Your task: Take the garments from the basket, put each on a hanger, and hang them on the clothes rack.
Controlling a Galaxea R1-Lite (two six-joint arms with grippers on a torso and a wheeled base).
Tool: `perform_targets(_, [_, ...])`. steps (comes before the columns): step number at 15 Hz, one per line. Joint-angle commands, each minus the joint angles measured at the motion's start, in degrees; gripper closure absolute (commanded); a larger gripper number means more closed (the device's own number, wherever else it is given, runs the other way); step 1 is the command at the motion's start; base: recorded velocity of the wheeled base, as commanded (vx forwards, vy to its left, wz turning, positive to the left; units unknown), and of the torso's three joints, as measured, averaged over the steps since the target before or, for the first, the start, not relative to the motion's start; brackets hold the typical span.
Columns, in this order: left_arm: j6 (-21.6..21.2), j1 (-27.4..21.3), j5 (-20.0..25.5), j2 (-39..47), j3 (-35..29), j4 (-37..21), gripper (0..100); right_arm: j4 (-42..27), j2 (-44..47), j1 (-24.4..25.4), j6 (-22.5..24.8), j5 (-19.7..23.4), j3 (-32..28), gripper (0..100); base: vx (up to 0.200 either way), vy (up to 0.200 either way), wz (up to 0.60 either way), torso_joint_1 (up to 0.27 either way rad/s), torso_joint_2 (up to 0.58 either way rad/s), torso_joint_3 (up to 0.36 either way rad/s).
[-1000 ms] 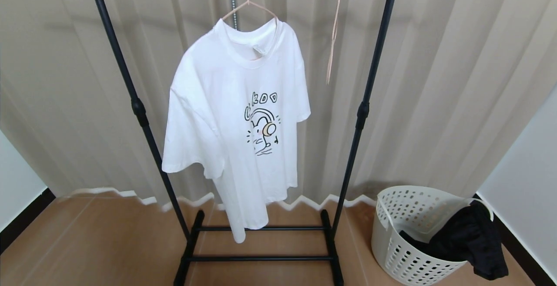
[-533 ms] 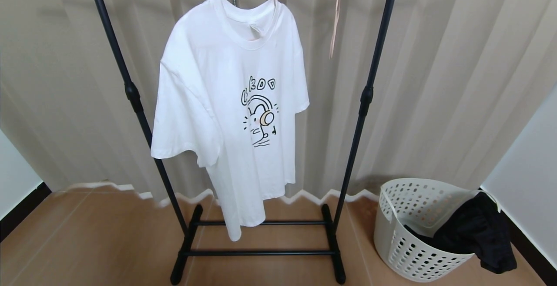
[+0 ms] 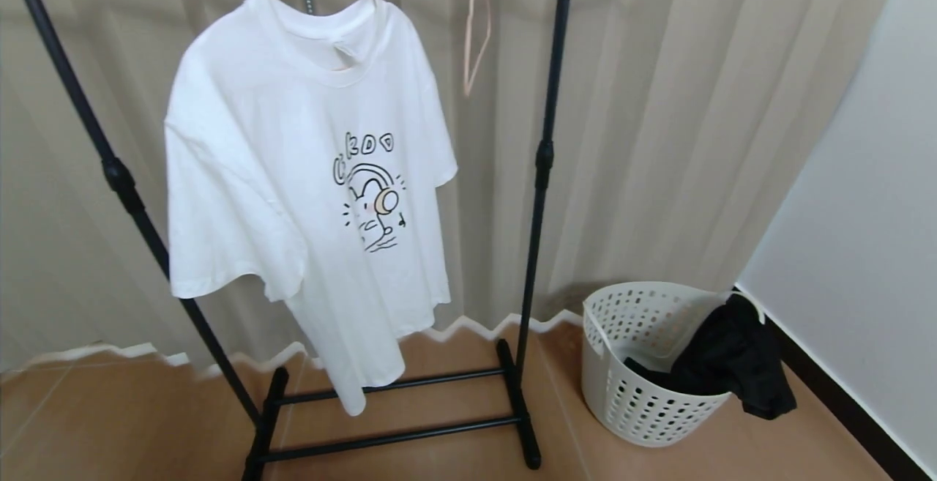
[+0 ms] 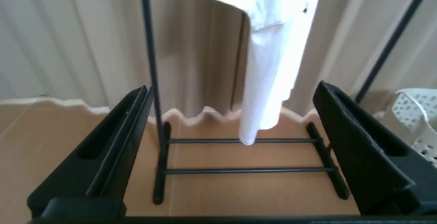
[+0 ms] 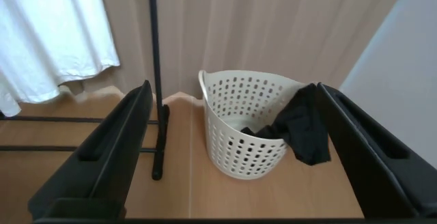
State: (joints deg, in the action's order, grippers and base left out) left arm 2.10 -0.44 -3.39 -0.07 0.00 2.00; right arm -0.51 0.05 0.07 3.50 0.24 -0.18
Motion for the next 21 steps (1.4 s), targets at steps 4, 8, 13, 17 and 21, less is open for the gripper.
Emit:
perform_targets(4, [0.0,0.0,0.0,0.1,0.0,0.0,0,0.0,0.0,0.0,0.0,0.0,0.0,0,0.0,-0.15,0.0,0.003,0.01,0.003])
perform_targets(8, [0.1,0.0,0.0,0.1,0.0,0.0,0,0.0,0.0,0.0,-0.1,0.0,0.0,0,0.0,-0.2,0.0,-0.001,0.0,0.001])
perform_targets(13, [0.1,0.0,-0.1,0.1,0.0,0.0,0,0.0,0.0,0.0,-0.1,0.0,0.0,0,0.0,-0.2,0.0,0.002,0.0,0.005])
perform_targets(17, [0.1,0.0,0.0,0.1,0.0,0.0,0,0.0,0.0,0.0,-0.1,0.0,0.0,0,0.0,-0.2,0.0,0.001,0.0,0.005])
perform_targets(21, [0.0,0.0,0.0,0.1,0.0,0.0,0,0.0,0.0,0.0,-0.1,0.0,0.0,0,0.05,-0.15,0.0,0.001,0.0,-0.001])
